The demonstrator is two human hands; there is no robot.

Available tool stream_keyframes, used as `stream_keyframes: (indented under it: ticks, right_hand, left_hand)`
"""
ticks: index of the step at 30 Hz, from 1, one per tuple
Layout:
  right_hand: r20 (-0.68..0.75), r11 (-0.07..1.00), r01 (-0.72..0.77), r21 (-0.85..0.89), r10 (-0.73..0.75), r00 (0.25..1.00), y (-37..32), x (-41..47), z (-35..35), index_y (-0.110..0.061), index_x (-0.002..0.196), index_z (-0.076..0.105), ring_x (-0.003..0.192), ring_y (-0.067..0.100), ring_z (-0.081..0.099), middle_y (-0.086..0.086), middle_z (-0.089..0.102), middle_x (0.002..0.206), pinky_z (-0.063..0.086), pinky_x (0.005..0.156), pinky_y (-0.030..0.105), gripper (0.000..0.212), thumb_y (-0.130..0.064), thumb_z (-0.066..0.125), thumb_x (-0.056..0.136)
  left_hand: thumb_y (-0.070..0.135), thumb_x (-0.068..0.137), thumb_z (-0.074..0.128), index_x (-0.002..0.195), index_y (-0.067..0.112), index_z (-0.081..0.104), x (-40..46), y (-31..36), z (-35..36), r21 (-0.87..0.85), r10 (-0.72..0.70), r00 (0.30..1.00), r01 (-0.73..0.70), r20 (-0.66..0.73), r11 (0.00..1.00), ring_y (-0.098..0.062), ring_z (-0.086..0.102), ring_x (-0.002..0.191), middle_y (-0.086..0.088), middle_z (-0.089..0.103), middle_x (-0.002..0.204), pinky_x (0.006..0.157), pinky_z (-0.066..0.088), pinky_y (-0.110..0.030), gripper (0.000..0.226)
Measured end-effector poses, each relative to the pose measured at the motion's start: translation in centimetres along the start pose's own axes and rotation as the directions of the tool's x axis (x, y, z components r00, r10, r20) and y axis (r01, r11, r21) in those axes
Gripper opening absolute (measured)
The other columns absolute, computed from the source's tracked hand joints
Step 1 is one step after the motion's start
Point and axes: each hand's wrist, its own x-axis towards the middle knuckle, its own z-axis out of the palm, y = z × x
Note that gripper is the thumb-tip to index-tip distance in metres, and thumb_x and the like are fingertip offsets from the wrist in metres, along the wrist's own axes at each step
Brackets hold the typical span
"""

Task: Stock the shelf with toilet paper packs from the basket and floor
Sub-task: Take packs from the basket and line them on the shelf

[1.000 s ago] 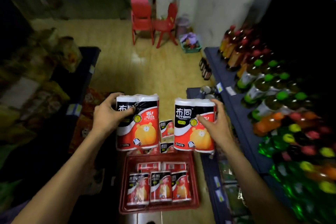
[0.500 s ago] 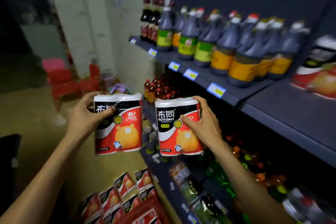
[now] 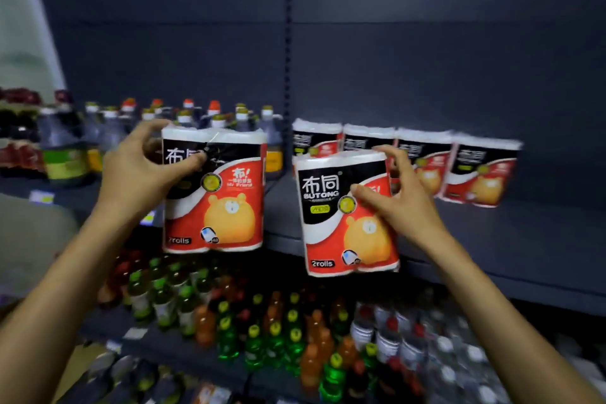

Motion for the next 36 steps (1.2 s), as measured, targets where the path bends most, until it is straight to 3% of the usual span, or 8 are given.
stream_keyframes:
  ticks: [4,7,11,15,20,25,32,36]
  right_hand:
    - [-0.163,0.991,-0.093,-0.094,0.077,0.984,3.6,0.7,-8.1,-0.045,0.124,0.044,0.093,0.008,0.063,-0.023,0.06,0.1,0.053,0.09,0.039,0.066,-0.049,0.08,0.069]
    - [-0.266,0.978,-0.167,-0.126,0.129,0.955,6.9,0.9,-14.0,-0.051,0.121,0.043,0.099,0.02,0.064,-0.015,0.064,0.103,0.053,0.091,0.045,0.062,-0.051,0.079,0.07]
    - [-0.365,0.96,-0.233,-0.155,0.164,0.916,11.4,1.2,-21.6,-0.049,0.12,0.044,0.1,0.019,0.066,-0.014,0.066,0.105,0.052,0.092,0.046,0.06,-0.046,0.079,0.071]
    - [-0.397,0.945,-0.275,-0.175,0.188,0.898,15.4,1.7,-28.9,-0.048,0.12,0.044,0.098,0.018,0.066,-0.022,0.063,0.099,0.052,0.092,0.046,0.059,-0.045,0.079,0.072]
    - [-0.43,0.942,-0.285,-0.176,0.187,0.883,19.9,2.9,-36.6,-0.047,0.12,0.044,0.097,0.018,0.065,-0.012,0.065,0.105,0.052,0.092,0.046,0.058,-0.041,0.079,0.074]
    - [-0.472,0.948,-0.298,-0.112,0.213,0.855,23.5,3.3,-41.9,-0.043,0.124,0.044,0.095,0.017,0.065,-0.006,0.065,0.108,0.052,0.085,0.038,0.059,-0.039,0.079,0.076]
    - [-0.561,0.936,-0.346,-0.056,0.257,0.787,27.4,3.0,-46.0,-0.032,0.129,0.044,0.081,-0.005,0.054,-0.01,0.058,0.101,0.044,0.07,0.022,0.06,-0.03,0.077,0.08]
    - [-0.597,0.917,-0.397,-0.045,0.294,0.746,29.3,2.5,-48.0,-0.038,0.126,0.043,0.089,0.011,0.061,-0.016,0.058,0.095,0.05,0.084,0.033,0.06,-0.034,0.079,0.077]
  left_hand:
    - [0.046,0.063,0.084,0.111,0.034,0.057,1.3,4.2,7.6,-0.066,0.067,0.995,-0.062,0.072,0.996,-0.012,0.069,0.09,0.002,0.072,0.101,0.079,0.057,-0.034,0.057]
    - [0.033,0.07,0.084,0.112,0.03,0.058,1.1,7.3,13.8,-0.118,0.095,0.988,-0.081,0.124,0.99,-0.002,0.065,0.088,0.009,0.069,0.098,0.076,0.057,-0.031,0.049]
    - [0.04,0.068,0.083,0.11,0.031,0.058,0.6,11.6,22.1,-0.146,0.129,0.977,-0.104,0.17,0.984,-0.01,0.068,0.091,0.007,0.07,0.099,0.079,0.058,-0.038,0.05]
    - [0.044,0.068,0.082,0.11,0.03,0.058,0.1,16.6,29.9,-0.162,0.154,0.972,-0.126,0.175,0.979,-0.005,0.066,0.09,0.01,0.068,0.098,0.083,0.057,-0.037,0.051]
    - [0.047,0.068,0.08,0.109,0.03,0.056,-0.8,22.6,38.7,-0.183,0.18,0.966,-0.145,0.187,0.972,-0.01,0.066,0.09,0.008,0.069,0.097,0.082,0.057,-0.039,0.05]
    - [0.043,0.07,0.079,0.105,0.024,0.054,-1.8,27.7,45.7,-0.213,0.209,0.952,-0.161,0.224,0.964,-0.008,0.064,0.086,0.013,0.064,0.091,0.08,0.057,-0.038,0.047]
    - [0.042,0.07,0.077,0.103,0.021,0.051,-1.8,32.5,53.6,-0.239,0.274,0.921,-0.21,0.278,0.948,-0.008,0.064,0.082,0.014,0.061,0.087,0.076,0.058,-0.038,0.047]
    - [0.041,0.07,0.077,0.101,0.018,0.048,-1.5,33.4,57.4,-0.236,0.304,0.905,-0.239,0.298,0.942,-0.013,0.064,0.082,0.006,0.064,0.092,0.075,0.057,-0.038,0.048]
